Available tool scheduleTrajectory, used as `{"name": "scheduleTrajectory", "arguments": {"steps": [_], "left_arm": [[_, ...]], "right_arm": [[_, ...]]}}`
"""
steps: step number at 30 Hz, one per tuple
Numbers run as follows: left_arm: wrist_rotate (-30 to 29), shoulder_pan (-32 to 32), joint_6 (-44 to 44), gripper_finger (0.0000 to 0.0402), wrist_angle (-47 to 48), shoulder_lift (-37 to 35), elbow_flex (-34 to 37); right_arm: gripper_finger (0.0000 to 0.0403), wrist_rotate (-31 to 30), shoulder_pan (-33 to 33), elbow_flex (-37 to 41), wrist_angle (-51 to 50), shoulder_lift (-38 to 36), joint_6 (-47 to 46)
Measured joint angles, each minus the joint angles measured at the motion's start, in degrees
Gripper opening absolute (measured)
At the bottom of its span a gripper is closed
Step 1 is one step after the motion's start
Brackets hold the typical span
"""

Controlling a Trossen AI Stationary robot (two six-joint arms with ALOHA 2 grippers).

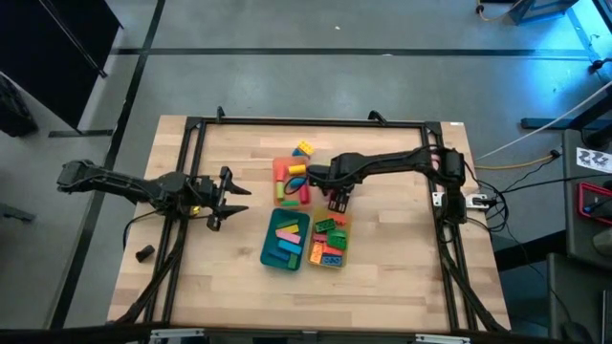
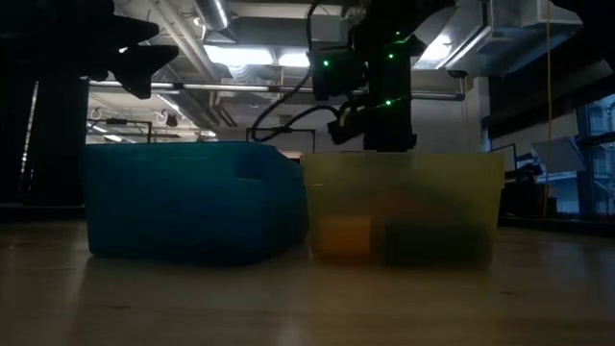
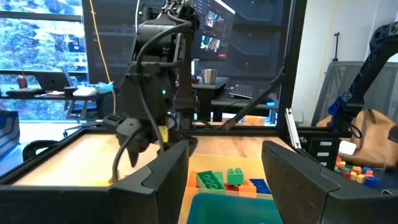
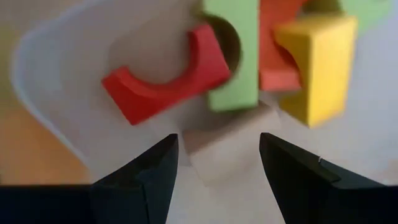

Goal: Sort blocks by size
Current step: Adjust the transparent bin

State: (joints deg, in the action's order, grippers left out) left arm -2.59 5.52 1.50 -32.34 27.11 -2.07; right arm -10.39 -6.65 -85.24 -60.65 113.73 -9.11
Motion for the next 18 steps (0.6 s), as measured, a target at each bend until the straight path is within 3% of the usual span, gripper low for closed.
{"name": "scheduleTrajectory", "arguments": {"steps": [4, 18], "left_arm": [[0.02, 0.0, 0.0, 0.0194, 0.02, 0.02, 0.0], [-0.17, 0.0, -1.69, 0.0194, 0.09, 0.02, -0.01]], "right_arm": [[0.0225, 2.82, 1.39, -0.17, 0.93, 0.0, 0.36], [0.0225, 4.1, 4.16, -0.25, 0.52, -0.75, -2.45]]}}
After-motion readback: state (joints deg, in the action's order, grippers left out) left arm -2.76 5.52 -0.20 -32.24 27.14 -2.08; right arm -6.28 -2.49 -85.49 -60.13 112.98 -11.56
